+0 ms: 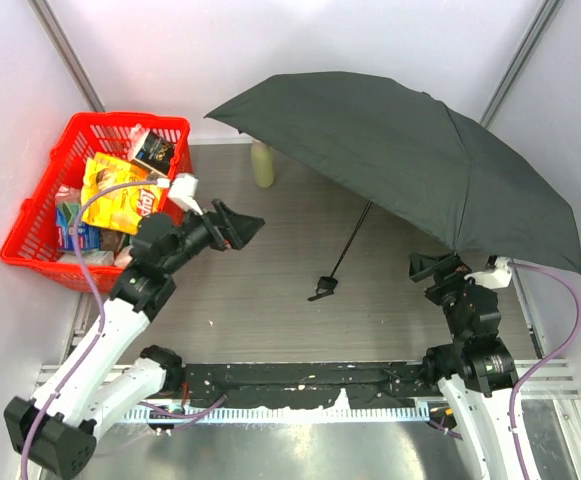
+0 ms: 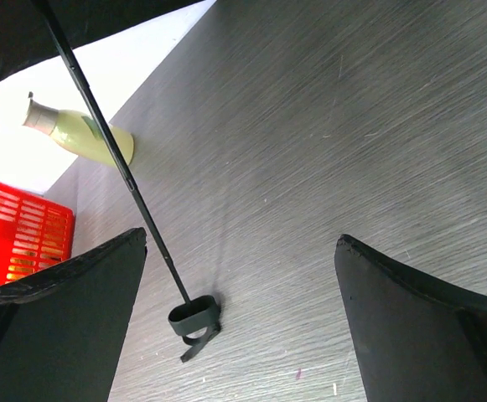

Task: Put away the umbrella

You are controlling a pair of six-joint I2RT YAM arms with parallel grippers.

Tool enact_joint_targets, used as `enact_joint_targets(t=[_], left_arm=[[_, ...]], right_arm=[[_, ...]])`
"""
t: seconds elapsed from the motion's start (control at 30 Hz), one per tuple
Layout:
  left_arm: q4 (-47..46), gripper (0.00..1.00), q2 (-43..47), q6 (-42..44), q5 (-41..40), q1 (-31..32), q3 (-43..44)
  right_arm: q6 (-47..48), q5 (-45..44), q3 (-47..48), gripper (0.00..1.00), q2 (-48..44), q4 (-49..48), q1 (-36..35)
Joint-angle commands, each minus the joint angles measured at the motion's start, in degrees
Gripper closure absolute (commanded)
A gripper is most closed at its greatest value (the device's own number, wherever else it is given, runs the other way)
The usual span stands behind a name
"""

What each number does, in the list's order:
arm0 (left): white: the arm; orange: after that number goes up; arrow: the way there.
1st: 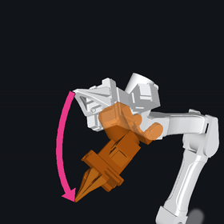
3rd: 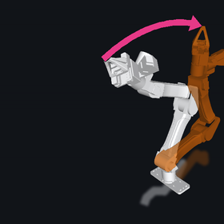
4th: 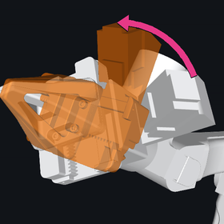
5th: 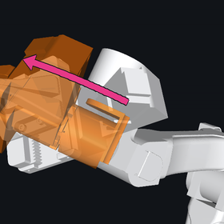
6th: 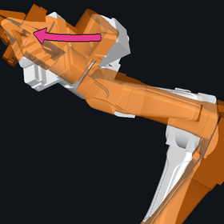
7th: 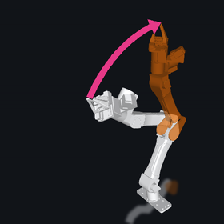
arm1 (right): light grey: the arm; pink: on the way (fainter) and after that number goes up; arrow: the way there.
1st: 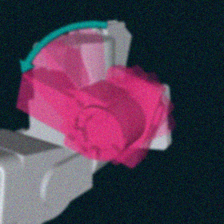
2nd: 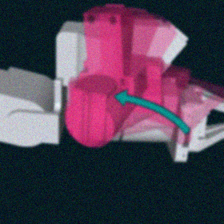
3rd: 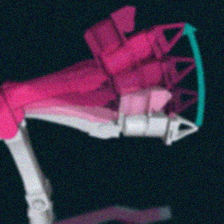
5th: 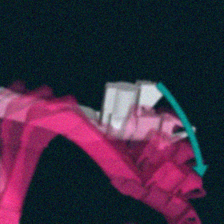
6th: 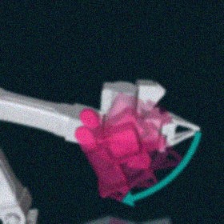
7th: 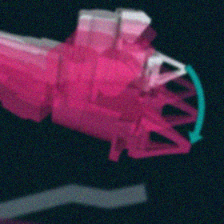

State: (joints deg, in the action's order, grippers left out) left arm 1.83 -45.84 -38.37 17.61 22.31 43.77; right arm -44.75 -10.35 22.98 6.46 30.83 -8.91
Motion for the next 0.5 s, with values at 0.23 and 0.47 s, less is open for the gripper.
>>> enact_joint_targets(t=[0.23, 0.47], left_arm=[[-22.81, 0.00, -22.51, 6.03, -10.15, 15.66, 0.78], [-32.76, 0.00, -45.09, 8.74, -2.85, 17.85, 12.64]], right_arm=[[1.07, 9.56, 7.59, 0.02, 1.45, -0.60, -0.23], [3.79, 10.70, 11.64, 0.02, -0.92, 5.11, -0.15]])
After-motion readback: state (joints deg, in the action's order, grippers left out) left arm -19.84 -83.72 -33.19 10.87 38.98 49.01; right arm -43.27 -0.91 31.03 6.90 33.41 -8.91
